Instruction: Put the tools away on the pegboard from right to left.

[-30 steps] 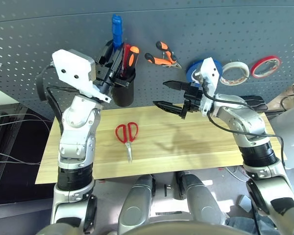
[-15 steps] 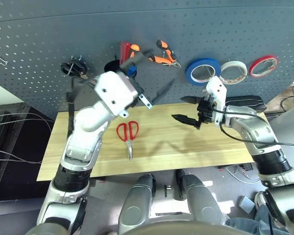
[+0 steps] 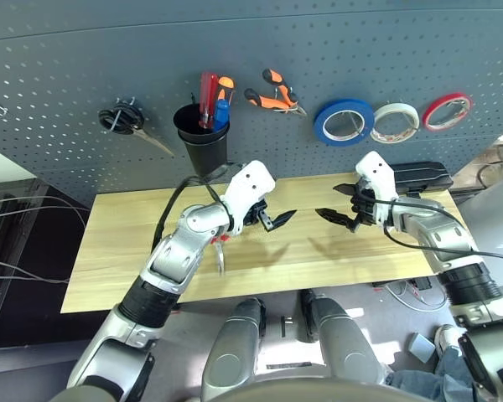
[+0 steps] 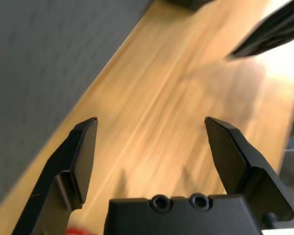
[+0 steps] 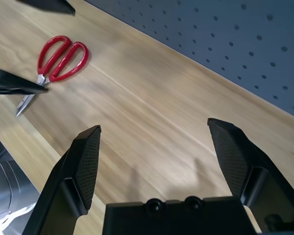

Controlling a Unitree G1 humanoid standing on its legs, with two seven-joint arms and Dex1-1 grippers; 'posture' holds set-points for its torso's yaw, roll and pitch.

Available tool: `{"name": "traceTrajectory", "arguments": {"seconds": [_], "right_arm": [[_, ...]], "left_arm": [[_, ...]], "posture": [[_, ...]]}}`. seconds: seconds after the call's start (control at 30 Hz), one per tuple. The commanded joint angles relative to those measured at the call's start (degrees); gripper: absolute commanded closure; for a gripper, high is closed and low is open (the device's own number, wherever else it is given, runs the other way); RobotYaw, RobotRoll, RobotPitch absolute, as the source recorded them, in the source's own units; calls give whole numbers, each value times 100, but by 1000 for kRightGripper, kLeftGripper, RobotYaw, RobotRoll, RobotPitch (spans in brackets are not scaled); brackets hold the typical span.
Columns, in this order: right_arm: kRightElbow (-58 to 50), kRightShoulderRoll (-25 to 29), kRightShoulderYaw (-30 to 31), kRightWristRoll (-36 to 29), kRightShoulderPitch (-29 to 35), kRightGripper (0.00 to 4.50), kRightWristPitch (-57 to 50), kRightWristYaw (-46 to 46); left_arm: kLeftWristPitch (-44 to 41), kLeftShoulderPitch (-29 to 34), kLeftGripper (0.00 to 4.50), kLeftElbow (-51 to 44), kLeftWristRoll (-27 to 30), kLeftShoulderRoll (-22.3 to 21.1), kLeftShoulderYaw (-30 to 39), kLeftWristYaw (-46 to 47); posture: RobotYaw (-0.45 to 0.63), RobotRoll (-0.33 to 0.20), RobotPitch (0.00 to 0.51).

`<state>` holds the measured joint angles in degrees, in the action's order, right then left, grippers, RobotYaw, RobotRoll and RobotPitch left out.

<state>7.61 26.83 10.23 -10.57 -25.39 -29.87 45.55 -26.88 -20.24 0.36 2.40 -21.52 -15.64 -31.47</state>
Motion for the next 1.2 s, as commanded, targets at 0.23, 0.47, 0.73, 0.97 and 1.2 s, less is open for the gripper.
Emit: {"name": "traceTrajectory", "arguments": {"seconds": [0.23, 0.47, 0.73, 0.97, 1.2], "right_arm": [[70, -483, 27, 65, -137, 0, -513, -541], [194, -723, 60, 115, -205, 0, -631, -772], [74, -928, 138, 97, -186, 0, -754, -871], [119, -1049, 82, 85, -240, 0, -722, -950], [33, -1047, 198, 63, -223, 0, -564, -746]], "left_arm": [[-547, 147, 31, 990, -420, 168, 556, 1088], [-930, 231, 31, 1250, -595, 149, 712, 1397], [-1277, 146, 31, 1508, -564, 298, 1152, 1903], [-1232, 54, 31, 1936, -619, 204, 1442, 2174], [-1077, -58, 31, 2311, -578, 187, 1637, 2340]], "posture": [[-47, 0, 233], [-39, 0, 253], [-41, 0, 296], [-48, 0, 312], [-54, 0, 322]]}}
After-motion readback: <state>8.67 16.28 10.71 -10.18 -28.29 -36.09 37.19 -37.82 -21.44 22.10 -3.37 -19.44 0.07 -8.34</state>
